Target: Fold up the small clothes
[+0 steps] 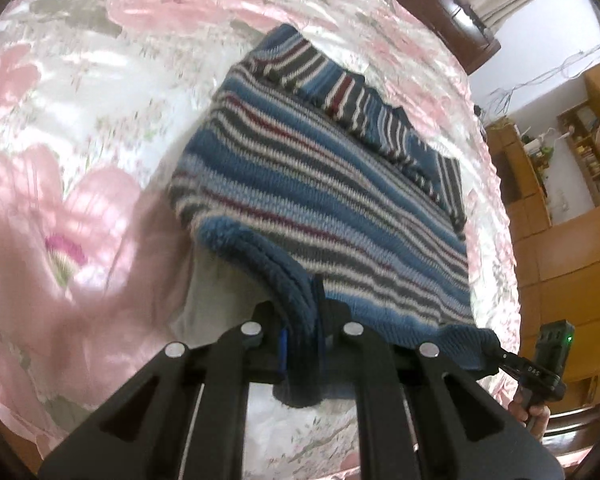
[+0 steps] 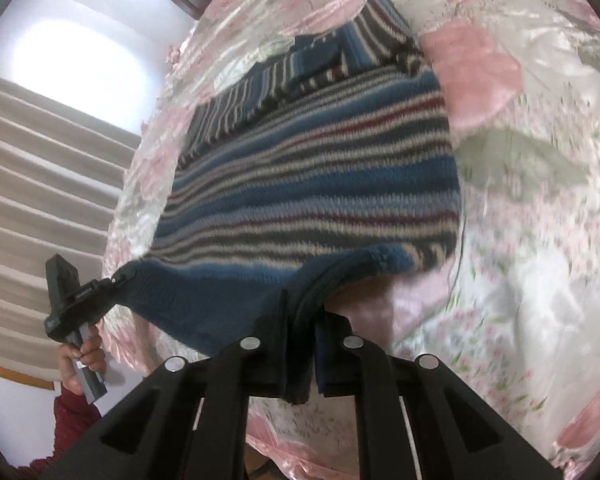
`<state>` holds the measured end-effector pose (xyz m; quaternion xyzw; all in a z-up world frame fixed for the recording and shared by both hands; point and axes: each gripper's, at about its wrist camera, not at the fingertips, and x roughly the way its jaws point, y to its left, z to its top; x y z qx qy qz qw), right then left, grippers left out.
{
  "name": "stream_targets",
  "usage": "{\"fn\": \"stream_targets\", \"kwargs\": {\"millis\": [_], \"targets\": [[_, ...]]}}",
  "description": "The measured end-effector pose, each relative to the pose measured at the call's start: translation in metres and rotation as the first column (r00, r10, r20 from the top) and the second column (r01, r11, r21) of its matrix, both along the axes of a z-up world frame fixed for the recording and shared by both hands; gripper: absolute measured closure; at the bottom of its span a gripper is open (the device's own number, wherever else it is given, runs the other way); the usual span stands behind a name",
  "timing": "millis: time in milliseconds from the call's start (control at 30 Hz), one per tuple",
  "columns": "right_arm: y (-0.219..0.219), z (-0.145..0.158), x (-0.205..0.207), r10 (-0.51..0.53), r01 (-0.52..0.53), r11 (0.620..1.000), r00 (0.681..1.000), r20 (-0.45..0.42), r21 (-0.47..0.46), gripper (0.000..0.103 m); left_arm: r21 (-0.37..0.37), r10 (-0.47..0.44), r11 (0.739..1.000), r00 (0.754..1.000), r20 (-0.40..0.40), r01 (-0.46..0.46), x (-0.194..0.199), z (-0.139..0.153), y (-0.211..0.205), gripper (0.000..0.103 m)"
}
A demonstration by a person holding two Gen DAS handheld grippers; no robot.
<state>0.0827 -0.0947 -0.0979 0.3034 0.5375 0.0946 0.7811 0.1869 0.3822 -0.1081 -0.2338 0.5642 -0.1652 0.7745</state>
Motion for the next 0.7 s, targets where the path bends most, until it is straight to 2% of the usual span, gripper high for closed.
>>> {"fn": "stream_targets", "kwargs": {"millis": [233,467,700], "targets": [[-0.02,0.004,0.039,-0.034,0.034,0.999,0.999,-0.014,0.026,0.093,-0.031,0.043,0.999,0.999,-0.011,-0.043,0.04,-0.006,0.001,0.095],[-0.047,-0.025,0.09,-0.081,0.09,0.991,0.993,-0.088,0.101,0.093,-0.024,0.072,0.997,0.996,-0.048,-0.074,0.087,-0.029,-0.012,0.095],[-0.06,-0.054,0.13,-0.079,0.095,0.99,0.986,-0.149,0.1,0.092,0.017,0.08,0.997,0.992,-0.095,-0.078,0.128,-0.062,-0.025,0.094]]}}
